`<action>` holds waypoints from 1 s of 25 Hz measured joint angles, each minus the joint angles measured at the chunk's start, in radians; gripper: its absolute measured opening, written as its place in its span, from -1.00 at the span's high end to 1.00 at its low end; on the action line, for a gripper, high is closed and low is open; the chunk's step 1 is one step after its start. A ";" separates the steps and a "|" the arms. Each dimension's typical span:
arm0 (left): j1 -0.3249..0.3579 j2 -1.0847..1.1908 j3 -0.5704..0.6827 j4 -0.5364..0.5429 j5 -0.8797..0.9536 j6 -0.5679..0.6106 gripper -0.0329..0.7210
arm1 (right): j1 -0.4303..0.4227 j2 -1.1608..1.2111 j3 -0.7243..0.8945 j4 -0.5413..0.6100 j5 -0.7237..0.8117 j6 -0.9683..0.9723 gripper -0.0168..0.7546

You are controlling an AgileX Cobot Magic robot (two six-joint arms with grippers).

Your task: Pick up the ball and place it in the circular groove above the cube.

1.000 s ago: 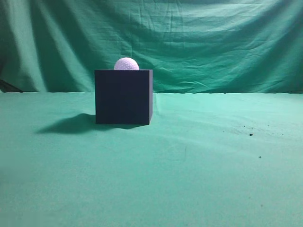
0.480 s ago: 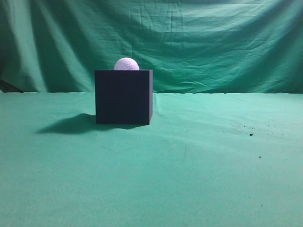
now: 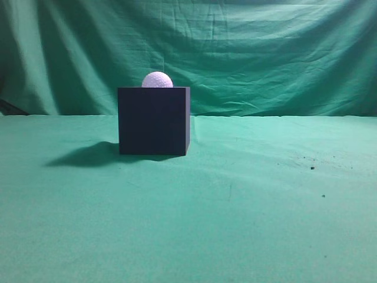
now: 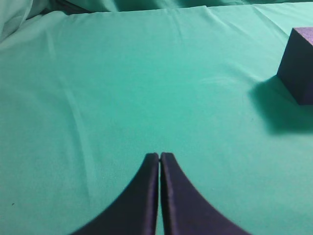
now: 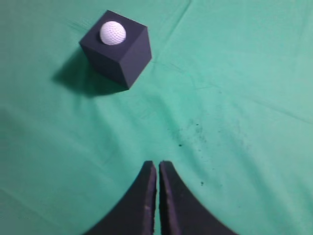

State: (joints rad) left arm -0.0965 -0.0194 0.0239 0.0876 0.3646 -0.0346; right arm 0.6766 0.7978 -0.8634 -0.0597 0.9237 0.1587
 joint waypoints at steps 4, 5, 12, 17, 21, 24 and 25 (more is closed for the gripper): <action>0.000 0.000 0.000 0.000 0.000 0.000 0.91 | 0.000 -0.148 0.131 0.061 -0.056 0.002 0.96; 0.000 0.000 0.000 0.000 0.000 0.000 0.91 | 0.000 -0.172 0.147 0.073 -0.059 0.002 0.96; 0.000 0.000 0.000 0.000 0.000 0.000 0.91 | 0.000 -0.272 0.168 0.094 0.016 -0.016 0.96; 0.000 0.000 0.000 0.000 0.000 0.000 0.91 | 0.000 -0.273 0.168 0.050 -0.033 -0.061 0.96; 0.000 0.000 0.000 0.000 0.000 0.000 0.91 | -0.014 -0.319 0.212 -0.006 -0.134 -0.069 0.96; 0.000 0.000 0.000 0.000 0.000 0.000 0.91 | -0.095 -0.407 0.313 -0.015 -0.262 -0.071 0.96; 0.000 0.000 0.000 0.000 0.000 0.000 0.91 | -0.125 -0.440 0.367 -0.015 -0.321 -0.072 0.96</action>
State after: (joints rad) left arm -0.0965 -0.0194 0.0239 0.0876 0.3646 -0.0346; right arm 0.5519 0.3578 -0.4968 -0.0747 0.6029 0.0870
